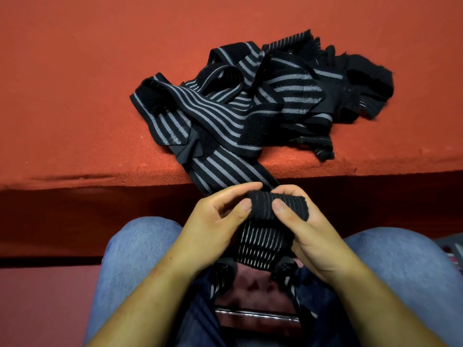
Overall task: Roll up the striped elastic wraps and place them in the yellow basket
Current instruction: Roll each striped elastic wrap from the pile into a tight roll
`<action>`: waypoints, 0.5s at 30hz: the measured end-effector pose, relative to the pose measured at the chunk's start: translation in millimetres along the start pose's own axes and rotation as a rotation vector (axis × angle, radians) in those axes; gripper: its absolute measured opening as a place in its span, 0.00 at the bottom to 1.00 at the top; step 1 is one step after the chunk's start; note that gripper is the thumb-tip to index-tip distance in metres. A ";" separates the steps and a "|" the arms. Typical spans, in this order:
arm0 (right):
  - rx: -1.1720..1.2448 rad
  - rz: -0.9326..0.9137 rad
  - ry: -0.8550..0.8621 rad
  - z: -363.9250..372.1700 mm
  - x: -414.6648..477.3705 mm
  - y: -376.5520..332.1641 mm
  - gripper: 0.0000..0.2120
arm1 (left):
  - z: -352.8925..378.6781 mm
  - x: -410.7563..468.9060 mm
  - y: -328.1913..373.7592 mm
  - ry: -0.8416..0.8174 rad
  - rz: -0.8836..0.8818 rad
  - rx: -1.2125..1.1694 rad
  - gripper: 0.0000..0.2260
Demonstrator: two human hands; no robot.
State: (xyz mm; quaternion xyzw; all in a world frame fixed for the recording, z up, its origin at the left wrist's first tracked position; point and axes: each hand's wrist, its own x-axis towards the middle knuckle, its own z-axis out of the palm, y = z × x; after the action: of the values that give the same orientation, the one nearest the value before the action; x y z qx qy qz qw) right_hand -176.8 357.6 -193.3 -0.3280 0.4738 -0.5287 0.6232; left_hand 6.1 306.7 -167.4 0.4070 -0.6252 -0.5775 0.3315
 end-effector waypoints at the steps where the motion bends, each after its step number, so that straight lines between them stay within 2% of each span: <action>1: -0.009 0.000 0.002 0.2 0.4 0.0 0.32 | -0.4 0.4 -0.2 0.001 0.003 0.006 0.12; 5: -0.043 -0.028 0.021 0.8 0.7 -3.5 0.29 | 0.7 1.4 0.1 0.016 -0.004 0.017 0.12; 9: -0.118 -0.102 0.074 3.1 -0.2 -5.9 0.14 | 2.0 3.0 -1.7 0.029 -0.065 -0.025 0.13; 15: -0.172 -0.117 0.113 4.4 -1.9 -6.4 0.14 | 5.3 1.4 -7.0 -0.062 -0.063 0.011 0.19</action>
State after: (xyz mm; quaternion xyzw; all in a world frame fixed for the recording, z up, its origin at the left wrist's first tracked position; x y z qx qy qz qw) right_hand -174.9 357.6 -185.5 -0.3771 0.5320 -0.5393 0.5329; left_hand 1.7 307.8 -175.0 0.4100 -0.6252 -0.5967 0.2915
